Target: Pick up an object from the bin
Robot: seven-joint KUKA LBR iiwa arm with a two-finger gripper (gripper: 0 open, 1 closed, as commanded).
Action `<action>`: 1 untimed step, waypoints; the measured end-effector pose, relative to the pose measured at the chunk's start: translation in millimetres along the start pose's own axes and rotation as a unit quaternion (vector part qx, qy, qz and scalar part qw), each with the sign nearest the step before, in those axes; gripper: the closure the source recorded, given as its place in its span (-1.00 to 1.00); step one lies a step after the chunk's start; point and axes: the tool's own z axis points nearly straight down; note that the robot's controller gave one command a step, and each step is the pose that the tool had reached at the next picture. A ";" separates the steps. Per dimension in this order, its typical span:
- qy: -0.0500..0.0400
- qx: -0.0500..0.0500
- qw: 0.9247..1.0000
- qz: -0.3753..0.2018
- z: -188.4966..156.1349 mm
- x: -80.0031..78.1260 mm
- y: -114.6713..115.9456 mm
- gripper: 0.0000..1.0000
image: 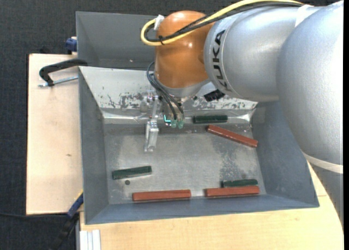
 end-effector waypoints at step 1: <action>-0.004 -0.001 1.000 0.001 -5.2 -1.9 -0.6 -1.00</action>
Offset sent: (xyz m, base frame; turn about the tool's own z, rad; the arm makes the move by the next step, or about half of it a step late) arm -0.0494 0.0269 -0.0803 0.0180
